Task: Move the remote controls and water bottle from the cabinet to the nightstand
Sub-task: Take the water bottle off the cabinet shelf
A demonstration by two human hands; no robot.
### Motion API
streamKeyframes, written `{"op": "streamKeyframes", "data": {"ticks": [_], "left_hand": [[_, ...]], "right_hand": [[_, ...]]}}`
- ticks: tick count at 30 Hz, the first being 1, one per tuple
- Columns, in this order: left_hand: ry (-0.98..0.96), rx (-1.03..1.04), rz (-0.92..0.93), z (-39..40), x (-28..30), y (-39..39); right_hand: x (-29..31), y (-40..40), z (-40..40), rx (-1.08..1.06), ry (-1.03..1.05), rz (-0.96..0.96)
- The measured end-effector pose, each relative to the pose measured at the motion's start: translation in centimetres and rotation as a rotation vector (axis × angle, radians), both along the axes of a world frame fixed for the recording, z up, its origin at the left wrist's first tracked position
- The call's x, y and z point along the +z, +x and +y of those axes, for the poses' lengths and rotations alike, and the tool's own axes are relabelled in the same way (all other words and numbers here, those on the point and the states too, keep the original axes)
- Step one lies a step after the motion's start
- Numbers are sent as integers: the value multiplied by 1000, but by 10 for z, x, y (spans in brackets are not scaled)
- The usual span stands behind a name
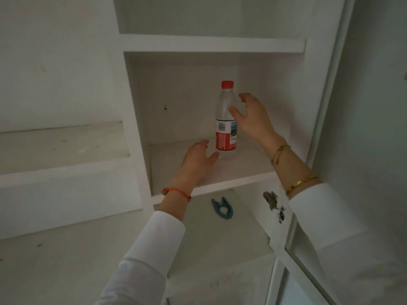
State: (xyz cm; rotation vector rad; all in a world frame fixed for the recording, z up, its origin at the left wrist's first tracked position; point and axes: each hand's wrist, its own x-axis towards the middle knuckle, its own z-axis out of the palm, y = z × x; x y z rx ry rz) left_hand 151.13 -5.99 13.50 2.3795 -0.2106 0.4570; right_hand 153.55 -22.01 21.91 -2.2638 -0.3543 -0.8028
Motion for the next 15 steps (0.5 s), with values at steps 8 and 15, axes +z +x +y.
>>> {"op": "streamKeyframes", "data": {"ticks": [8, 15], "left_hand": [[52, -4, 123, -10, -9, 26], [84, -20, 115, -17, -8, 27]], "right_hand": [[5, 25, 7, 96, 74, 109], [-5, 31, 8, 79, 113, 98]]}}
